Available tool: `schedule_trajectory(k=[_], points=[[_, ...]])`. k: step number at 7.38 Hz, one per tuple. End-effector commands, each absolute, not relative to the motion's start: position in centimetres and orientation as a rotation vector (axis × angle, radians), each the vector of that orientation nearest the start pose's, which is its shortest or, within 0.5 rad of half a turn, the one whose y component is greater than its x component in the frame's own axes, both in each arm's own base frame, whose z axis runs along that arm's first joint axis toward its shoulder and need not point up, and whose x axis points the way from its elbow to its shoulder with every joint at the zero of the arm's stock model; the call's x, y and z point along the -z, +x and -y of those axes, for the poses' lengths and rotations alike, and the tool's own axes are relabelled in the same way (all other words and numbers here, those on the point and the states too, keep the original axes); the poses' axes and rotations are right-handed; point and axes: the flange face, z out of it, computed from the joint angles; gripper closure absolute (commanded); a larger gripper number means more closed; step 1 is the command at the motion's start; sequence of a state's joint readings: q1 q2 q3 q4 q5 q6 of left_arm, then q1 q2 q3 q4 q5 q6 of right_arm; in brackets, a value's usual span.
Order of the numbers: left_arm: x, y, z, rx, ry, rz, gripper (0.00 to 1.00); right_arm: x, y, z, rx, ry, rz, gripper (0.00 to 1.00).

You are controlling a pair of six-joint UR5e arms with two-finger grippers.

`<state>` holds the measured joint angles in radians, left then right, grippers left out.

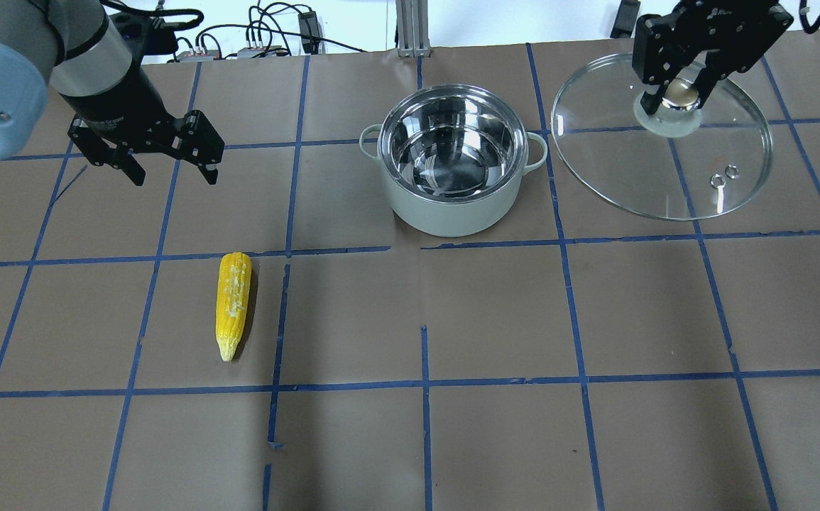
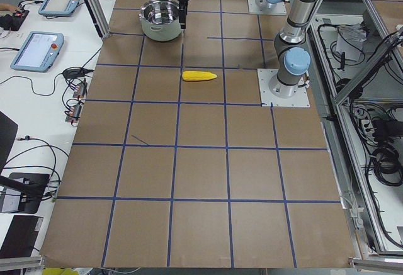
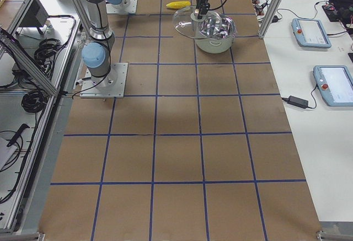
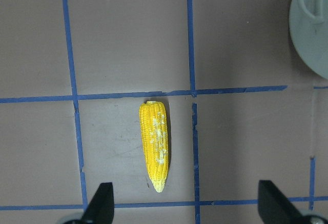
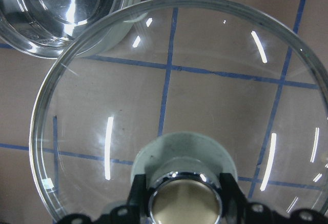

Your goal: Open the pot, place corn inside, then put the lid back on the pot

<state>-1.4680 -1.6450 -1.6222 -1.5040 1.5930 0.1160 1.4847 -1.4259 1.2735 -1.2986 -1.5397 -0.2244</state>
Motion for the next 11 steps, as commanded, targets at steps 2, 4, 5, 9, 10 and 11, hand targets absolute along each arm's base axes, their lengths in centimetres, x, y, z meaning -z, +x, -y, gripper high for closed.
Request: schedule_trajectory(k=[2,4,5,9,10,11], points=[[-29.9,-2.3,51.5,-0.15,0.049,-3.141,0.0,-47.1,9.2,53.4,-0.12,-0.207,-3.09,0.6],[-23.2,-3.1,50.3,-0.132,0.042,-3.189,0.0,-45.2,9.3,54.4,-0.099,-0.205,-3.091,0.6],[-20.3,-3.9,50.3,-0.126,0.049,-3.187,0.0,-45.1,9.3,54.4,-0.092,-0.207,-3.092,0.6],[-17.9,-4.7,49.3,-0.135,0.052,-3.184,0.21,-44.5,9.5,55.2,-0.049,-0.188,-3.105,0.6],[-17.6,-4.7,49.3,-0.146,0.054,-3.178,0.5,-44.3,9.5,55.4,-0.052,-0.108,-3.117,0.61],[-17.9,-4.5,49.5,-0.142,0.05,-3.175,0.75,-44.2,9.6,55.2,-0.067,-0.026,-3.174,0.61]])
